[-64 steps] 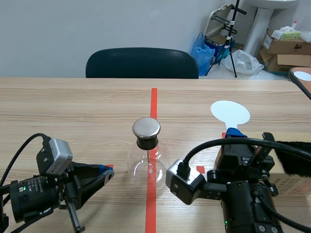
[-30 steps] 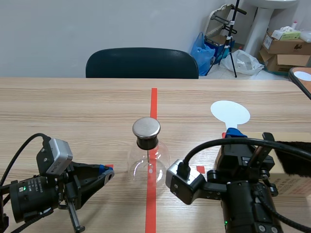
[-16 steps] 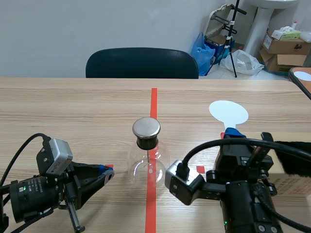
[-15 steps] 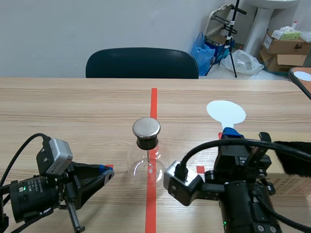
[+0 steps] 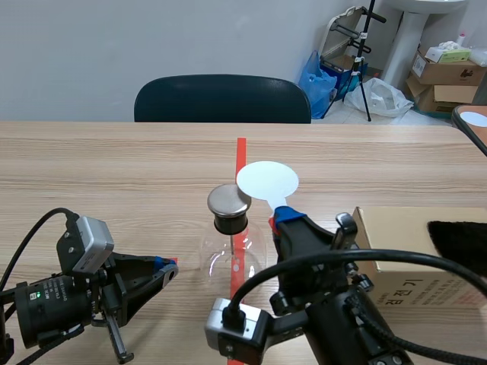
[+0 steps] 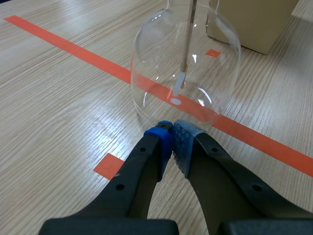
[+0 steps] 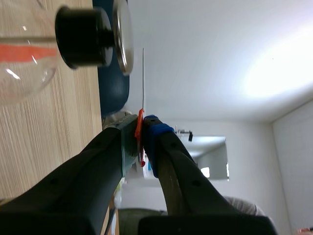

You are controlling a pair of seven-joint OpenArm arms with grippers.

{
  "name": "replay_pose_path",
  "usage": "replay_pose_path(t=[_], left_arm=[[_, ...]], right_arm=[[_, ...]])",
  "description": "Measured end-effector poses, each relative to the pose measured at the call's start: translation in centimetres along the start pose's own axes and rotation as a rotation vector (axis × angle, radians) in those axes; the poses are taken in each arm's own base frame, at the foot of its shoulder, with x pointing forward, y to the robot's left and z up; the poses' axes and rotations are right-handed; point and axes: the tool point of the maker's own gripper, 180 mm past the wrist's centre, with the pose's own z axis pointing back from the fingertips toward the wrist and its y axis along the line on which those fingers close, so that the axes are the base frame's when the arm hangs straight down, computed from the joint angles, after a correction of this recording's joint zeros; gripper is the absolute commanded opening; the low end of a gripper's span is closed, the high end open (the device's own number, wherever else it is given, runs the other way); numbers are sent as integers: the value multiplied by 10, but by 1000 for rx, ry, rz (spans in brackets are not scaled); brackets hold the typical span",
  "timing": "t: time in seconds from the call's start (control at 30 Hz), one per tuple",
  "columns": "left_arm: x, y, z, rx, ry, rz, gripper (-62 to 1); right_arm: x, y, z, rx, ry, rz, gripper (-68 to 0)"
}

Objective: Do the electroscope experiment

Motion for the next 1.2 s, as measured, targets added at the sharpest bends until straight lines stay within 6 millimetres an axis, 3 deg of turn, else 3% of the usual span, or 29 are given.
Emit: replay_pose_path(t=[0.37,1.2], left_arm=[[0,0,0,0,0,0,-577],[0,0,0,0,0,0,-577]], right_arm=[[29,0,2,0,-162,0,-658],[30,0,3,0,-168,0,-658]])
